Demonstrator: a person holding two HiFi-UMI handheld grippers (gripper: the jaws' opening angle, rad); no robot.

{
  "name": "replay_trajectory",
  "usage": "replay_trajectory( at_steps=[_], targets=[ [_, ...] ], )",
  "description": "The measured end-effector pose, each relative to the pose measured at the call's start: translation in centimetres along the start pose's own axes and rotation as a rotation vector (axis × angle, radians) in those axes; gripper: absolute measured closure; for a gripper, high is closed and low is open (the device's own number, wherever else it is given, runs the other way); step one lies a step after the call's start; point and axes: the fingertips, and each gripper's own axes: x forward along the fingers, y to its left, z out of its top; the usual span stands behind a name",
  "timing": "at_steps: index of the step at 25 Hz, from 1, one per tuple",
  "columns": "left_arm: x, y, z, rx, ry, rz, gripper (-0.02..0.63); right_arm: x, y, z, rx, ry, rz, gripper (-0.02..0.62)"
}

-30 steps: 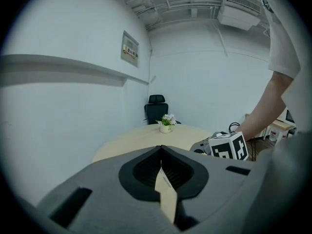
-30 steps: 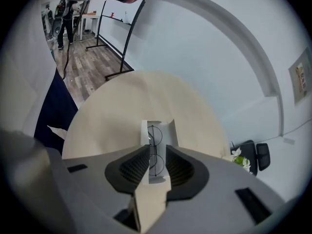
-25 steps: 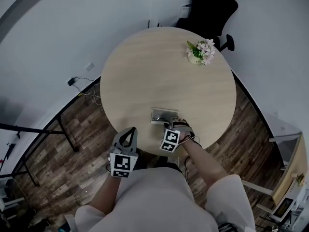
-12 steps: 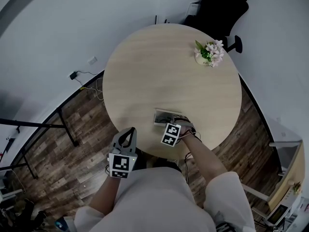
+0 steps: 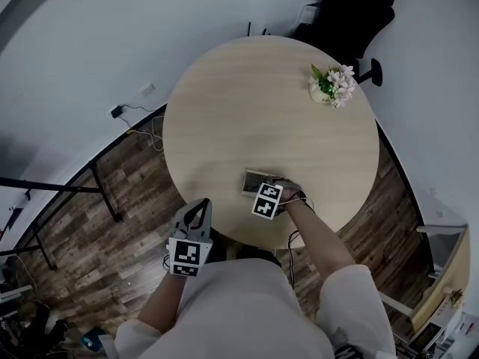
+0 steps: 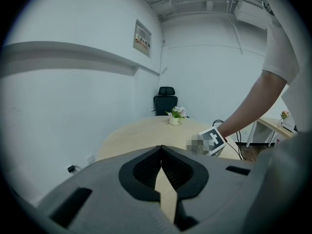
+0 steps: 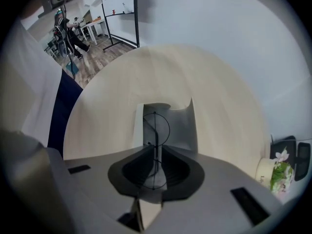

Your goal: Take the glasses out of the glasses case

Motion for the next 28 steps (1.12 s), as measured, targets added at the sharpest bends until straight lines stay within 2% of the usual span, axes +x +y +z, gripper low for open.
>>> replay_trajectory(
  at_steps=[2,5,12,18,28],
  targets=[
    [0.1,0.1,0.0,0.001,0.001,-0.001,0.601,0.1,0.1,0.0,0.001,0.013,0.015,0.565],
    [0.0,0.2,0.0,0.001,0.001,-0.001,0.601,0.1,0.2,0.1,-0.015,0.011,0.0,0.568],
    [-0.1,0.3,-0.5,0.009,0.01,-0.008,0.601,-0.5,0.6,0.3,-0.093,-0.005,-0.159,0.577],
    [0.1,-0.4,-0.4,0.023,0.009,-0.028,0.601,-1.6,0.2,0.1,-0.092,0.014,-0.288,0.577],
    [0.6,-2.0,0.2,0.053,-0.003,-0.069,0.601,-5.0,-0.7,-0.5,-0.057,-0.002,-0.386,0.577]
  ],
)
